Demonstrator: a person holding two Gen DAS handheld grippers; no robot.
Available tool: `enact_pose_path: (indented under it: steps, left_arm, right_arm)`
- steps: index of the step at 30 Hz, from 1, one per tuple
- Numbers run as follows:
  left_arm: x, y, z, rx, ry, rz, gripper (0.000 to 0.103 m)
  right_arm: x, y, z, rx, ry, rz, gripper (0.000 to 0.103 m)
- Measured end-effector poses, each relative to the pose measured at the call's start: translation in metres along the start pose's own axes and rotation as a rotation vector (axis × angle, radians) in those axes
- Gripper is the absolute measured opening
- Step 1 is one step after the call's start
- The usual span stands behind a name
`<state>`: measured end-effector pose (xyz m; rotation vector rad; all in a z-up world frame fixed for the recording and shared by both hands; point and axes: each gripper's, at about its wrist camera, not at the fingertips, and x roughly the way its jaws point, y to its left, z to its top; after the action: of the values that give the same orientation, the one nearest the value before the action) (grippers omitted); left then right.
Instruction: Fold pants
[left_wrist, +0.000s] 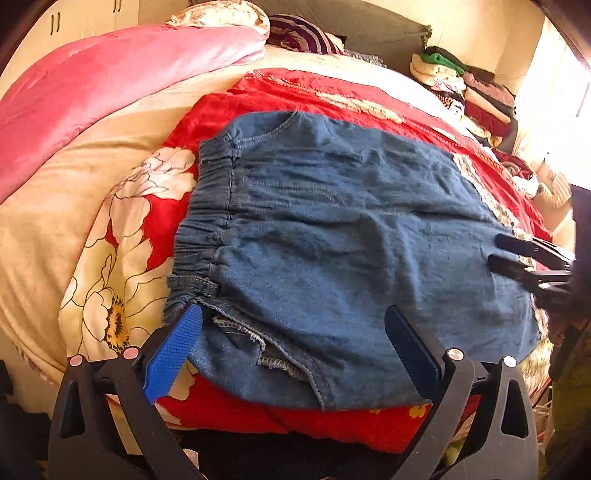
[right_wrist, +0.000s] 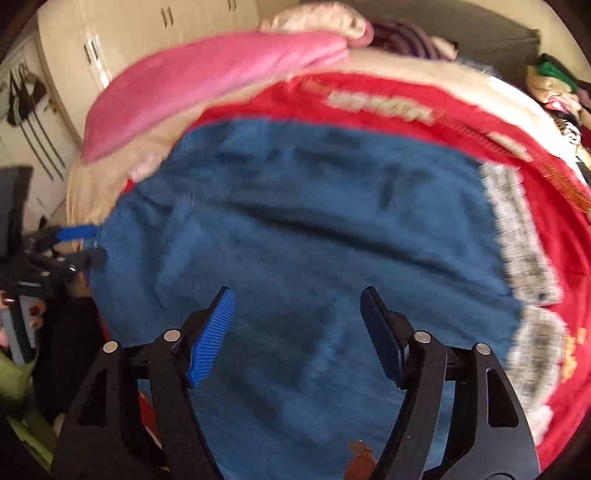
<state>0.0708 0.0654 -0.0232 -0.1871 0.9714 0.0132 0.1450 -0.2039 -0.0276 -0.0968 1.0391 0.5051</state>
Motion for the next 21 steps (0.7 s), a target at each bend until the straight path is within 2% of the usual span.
enact_pose_path:
  steps: [2, 3, 9, 13, 17, 21]
  left_arm:
    - [0.003, 0.001, -0.002, 0.003, 0.008, -0.003, 0.099]
    - [0.004, 0.001, -0.004, 0.009, 0.011, -0.003, 0.099]
    - [0.002, -0.006, -0.010, 0.052, 0.065, -0.052, 0.099]
    - [-0.019, -0.008, -0.010, 0.061, 0.023, -0.053, 0.099]
    - [-0.044, -0.002, -0.001, 0.055, -0.053, -0.060, 0.099]
    - [-0.056, 0.012, 0.014, 0.026, -0.097, -0.031, 0.099]
  right_arm:
    - [0.026, -0.004, -0.003, 0.007, 0.087, -0.067, 0.066]
    - [0.031, -0.005, -0.004, 0.016, 0.093, -0.063, 0.067]
    - [0.014, -0.009, -0.002, 0.050, 0.030, -0.021, 0.073]
    - [-0.002, -0.011, 0.001, 0.078, -0.032, -0.016, 0.076]
    - [-0.018, -0.004, 0.000, 0.084, -0.079, -0.017, 0.078]
    - [-0.029, -0.002, 0.010, 0.081, -0.115, -0.012, 0.081]
